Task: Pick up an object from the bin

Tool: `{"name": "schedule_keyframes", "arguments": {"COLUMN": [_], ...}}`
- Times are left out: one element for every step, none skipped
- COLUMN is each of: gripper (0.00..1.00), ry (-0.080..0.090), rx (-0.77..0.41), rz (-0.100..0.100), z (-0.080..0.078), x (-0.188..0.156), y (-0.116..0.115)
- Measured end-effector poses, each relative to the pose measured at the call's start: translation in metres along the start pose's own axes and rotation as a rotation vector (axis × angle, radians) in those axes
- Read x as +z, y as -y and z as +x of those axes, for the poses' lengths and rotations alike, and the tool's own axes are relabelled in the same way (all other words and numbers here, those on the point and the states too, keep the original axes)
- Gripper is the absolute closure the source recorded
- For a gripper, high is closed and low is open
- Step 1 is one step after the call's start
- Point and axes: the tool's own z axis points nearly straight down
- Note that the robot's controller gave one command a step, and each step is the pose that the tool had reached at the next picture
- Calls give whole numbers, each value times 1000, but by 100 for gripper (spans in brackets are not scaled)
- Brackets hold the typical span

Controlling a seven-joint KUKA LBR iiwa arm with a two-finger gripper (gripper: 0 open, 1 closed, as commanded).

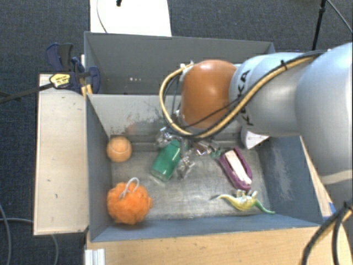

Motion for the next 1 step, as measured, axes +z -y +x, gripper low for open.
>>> {"name": "schedule_keyframes", "arguments": {"gripper": [100], "ry": [4], "rx": [-19], "rz": [-3], "z": [1], "x": [16], "y": [6]}}
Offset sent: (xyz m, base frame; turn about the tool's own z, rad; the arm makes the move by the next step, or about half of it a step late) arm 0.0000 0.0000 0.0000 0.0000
